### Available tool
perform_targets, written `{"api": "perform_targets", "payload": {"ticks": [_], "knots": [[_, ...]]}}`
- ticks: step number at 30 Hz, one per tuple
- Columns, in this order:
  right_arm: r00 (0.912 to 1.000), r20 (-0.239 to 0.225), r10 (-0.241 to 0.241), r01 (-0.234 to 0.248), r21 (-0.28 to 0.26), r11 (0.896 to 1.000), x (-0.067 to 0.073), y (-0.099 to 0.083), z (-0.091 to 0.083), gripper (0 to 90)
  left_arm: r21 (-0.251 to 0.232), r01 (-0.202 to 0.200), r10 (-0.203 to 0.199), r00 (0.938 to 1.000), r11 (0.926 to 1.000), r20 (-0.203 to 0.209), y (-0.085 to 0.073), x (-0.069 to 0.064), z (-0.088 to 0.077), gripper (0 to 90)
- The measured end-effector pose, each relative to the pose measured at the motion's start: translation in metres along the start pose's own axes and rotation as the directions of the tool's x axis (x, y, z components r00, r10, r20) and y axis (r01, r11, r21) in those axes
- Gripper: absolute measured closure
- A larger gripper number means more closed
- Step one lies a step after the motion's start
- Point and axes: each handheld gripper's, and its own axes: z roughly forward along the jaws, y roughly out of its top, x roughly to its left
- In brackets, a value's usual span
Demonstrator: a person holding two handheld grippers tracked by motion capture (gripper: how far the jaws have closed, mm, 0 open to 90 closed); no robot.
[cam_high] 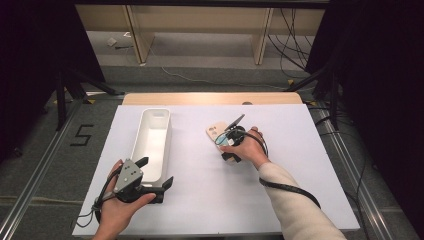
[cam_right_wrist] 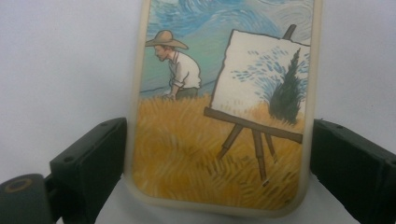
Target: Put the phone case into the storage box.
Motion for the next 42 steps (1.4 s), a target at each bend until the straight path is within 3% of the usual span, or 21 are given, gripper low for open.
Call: {"api": "perform_targets", "payload": {"ticks": [24,42], "knots": [[0.9997,0.016,0.017,-0.017,0.013,1.000,0.0016,0.0015,-0.0004,9.8,-0.001,-0.006,0.006,1.0000,1.0000,-0.002,0.0003,0.0002,-0.0003,0.6],[0.9989,0.021,0.042,-0.042,-0.007,0.999,0.0032,-0.0009,-0.0013,10.9,-0.005,-0.001,0.001,1.0000,1.0000,-0.005,0.0004,0.0008,-0.0005,0.6]]}}
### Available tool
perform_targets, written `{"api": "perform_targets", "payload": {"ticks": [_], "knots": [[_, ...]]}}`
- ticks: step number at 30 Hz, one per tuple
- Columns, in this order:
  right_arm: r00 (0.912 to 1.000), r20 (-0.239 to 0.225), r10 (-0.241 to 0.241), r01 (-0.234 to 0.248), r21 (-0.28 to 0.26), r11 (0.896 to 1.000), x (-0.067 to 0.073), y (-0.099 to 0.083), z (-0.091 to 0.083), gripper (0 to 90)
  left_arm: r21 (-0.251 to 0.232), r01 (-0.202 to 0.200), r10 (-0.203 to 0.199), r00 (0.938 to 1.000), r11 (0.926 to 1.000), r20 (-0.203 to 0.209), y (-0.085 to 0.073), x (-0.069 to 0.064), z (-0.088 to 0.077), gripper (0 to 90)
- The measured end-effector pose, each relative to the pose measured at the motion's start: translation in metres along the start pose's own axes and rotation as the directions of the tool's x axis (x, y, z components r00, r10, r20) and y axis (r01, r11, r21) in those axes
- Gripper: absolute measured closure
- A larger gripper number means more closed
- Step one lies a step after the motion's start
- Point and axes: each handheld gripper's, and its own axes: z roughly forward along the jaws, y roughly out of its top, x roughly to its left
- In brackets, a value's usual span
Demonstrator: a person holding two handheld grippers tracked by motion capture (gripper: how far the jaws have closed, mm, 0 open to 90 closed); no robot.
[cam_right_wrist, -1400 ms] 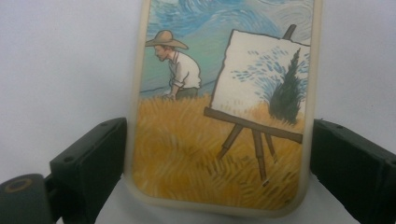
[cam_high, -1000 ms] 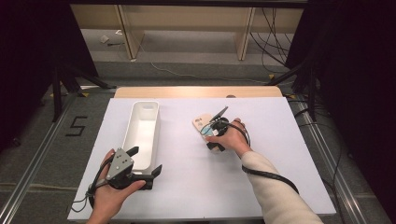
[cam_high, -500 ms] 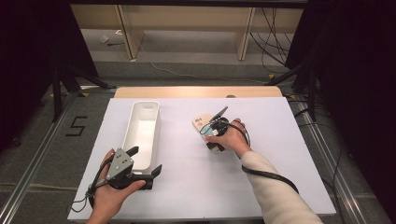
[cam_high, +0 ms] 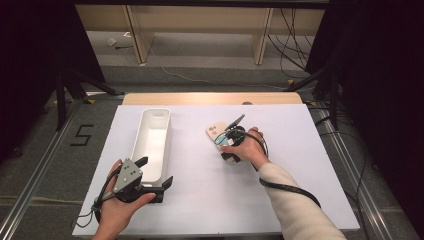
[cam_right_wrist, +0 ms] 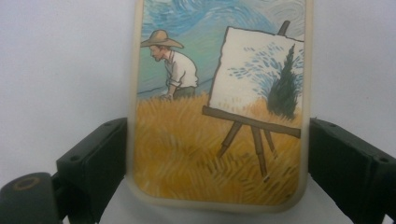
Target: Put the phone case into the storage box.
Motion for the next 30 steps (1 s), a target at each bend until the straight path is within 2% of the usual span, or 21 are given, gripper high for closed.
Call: {"api": "perform_targets", "payload": {"ticks": [7,8,12,18,19,30], "knots": [[0.9998,-0.016,0.008,-0.008,-0.025,1.000,-0.002,-0.002,-0.003,11.1,0.000,0.001,-0.001,1.0000,1.0000,-0.003,0.000,0.001,0.000,0.6],[0.9999,-0.016,0.005,-0.006,-0.045,0.999,-0.001,-0.002,-0.005,11.2,-0.001,0.003,-0.003,1.0000,1.0000,-0.004,0.000,0.001,0.000,0.6],[0.9996,-0.025,-0.010,0.009,-0.057,0.998,-0.002,-0.003,-0.010,11.2,-0.003,0.005,-0.005,1.0000,1.0000,-0.008,0.000,0.002,0.000,0.6],[0.9992,-0.039,-0.003,0.000,-0.075,0.997,-0.004,-0.005,-0.014,11.3,-0.002,0.004,-0.004,0.9999,1.0000,-0.010,0.000,0.002,0.000,0.6],[0.9988,-0.046,-0.016,0.011,-0.090,0.996,-0.005,-0.007,-0.015,11.3,-0.002,0.004,-0.004,0.9999,1.0000,-0.010,0.000,0.002,0.000,0.6],[0.9972,-0.073,-0.018,0.008,-0.145,0.989,-0.008,-0.012,-0.023,11.4,-0.004,0.008,-0.008,0.9999,1.0000,-0.011,0.000,0.003,0.000,0.7]]}}
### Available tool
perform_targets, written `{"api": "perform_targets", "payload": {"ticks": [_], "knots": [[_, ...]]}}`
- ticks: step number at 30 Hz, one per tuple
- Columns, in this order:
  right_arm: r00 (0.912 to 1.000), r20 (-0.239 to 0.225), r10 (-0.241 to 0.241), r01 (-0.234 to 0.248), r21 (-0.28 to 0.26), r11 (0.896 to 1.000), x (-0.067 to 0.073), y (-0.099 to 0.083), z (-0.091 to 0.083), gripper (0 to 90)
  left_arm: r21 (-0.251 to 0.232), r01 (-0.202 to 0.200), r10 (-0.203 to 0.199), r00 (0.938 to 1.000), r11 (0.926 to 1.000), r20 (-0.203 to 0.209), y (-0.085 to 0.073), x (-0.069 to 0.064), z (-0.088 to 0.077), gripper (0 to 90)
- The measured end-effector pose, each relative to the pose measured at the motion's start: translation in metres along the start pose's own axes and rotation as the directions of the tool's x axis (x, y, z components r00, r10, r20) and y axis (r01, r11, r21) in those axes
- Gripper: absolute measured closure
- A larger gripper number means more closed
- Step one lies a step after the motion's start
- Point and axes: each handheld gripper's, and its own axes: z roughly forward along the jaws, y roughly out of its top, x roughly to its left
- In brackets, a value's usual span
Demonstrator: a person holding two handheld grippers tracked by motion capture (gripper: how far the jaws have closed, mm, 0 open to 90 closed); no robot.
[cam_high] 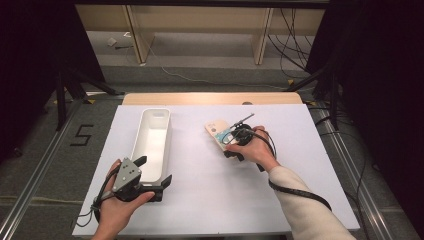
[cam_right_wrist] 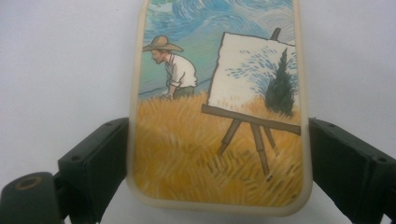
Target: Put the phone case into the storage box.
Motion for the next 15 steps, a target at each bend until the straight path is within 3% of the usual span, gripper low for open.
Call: {"api": "perform_targets", "payload": {"ticks": [15], "knots": [[0.9989,-0.047,-0.002,-0.002,-0.098,0.995,-0.005,-0.013,-0.012,11.5,0.001,0.000,0.000,1.0000,1.0000,-0.003,0.000,0.000,0.000,0.7]]}}
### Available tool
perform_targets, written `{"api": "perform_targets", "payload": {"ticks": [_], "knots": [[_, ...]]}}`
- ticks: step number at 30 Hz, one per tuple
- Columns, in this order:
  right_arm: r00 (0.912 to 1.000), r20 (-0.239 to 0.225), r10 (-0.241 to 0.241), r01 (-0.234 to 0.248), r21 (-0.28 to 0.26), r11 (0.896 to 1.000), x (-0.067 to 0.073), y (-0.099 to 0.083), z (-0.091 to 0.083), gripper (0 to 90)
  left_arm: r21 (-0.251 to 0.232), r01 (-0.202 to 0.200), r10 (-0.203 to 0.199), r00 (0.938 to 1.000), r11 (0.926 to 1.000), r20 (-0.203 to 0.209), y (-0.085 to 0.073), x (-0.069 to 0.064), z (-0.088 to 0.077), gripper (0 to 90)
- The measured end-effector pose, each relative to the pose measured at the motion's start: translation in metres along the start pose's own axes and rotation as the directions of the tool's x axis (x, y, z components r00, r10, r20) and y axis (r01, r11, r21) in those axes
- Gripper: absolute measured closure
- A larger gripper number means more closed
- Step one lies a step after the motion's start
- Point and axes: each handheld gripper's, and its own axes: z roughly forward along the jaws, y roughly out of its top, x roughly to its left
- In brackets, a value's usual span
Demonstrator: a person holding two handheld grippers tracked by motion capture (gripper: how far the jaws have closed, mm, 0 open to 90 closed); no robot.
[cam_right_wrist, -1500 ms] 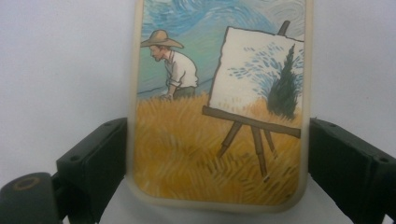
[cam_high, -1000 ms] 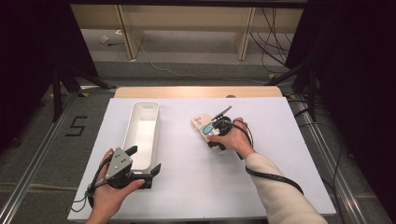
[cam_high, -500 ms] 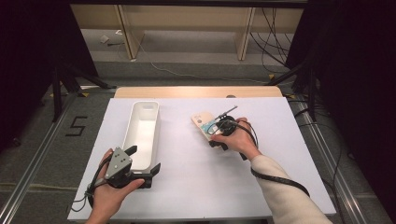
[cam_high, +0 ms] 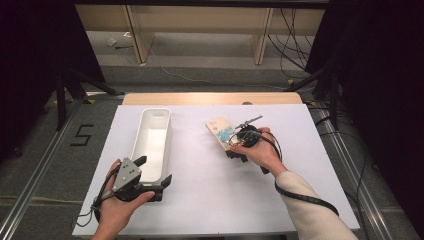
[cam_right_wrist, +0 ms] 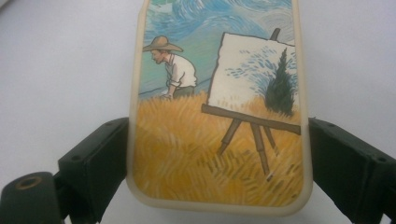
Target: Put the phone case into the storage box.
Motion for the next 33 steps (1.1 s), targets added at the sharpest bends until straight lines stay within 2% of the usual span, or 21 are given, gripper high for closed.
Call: {"api": "perform_targets", "payload": {"ticks": [7,13,22,28,30,32,33], "knots": [[0.9999,-0.013,-0.003,0.003,-0.029,1.000,0.000,-0.004,-0.004,11.5,-0.001,0.001,-0.001,1.0000,1.0000,0.002,0.000,0.000,0.000,0.8],[0.9995,-0.032,0.000,-0.003,-0.079,0.997,-0.001,-0.008,-0.010,11.6,-0.001,0.001,-0.001,1.0000,1.0000,0.000,0.000,0.000,0.000,0.8],[0.9988,-0.047,-0.011,0.006,-0.115,0.993,0.001,-0.013,-0.017,11.7,-0.004,0.005,-0.005,1.0000,1.0000,-0.002,0.000,0.001,0.000,0.8],[0.9973,-0.067,-0.031,0.019,-0.164,0.986,0.002,-0.022,-0.024,11.7,-0.006,0.007,-0.007,1.0000,1.0000,-0.004,0.000,0.001,0.000,0.9],[0.9963,-0.074,-0.043,0.028,-0.198,0.980,0.002,-0.028,-0.029,11.7,-0.005,0.005,-0.005,1.0000,1.0000,-0.004,0.000,0.001,0.000,0.9],[0.9959,-0.079,-0.044,0.027,-0.205,0.978,0.002,-0.030,-0.031,11.7,-0.004,0.004,-0.004,1.0000,1.0000,-0.007,0.000,0.001,0.000,0.9],[0.9956,-0.077,-0.053,0.035,-0.221,0.975,0.002,-0.032,-0.033,11.7,-0.004,0.004,-0.004,1.0000,1.0000,-0.007,0.000,0.001,0.001,0.9]]}}
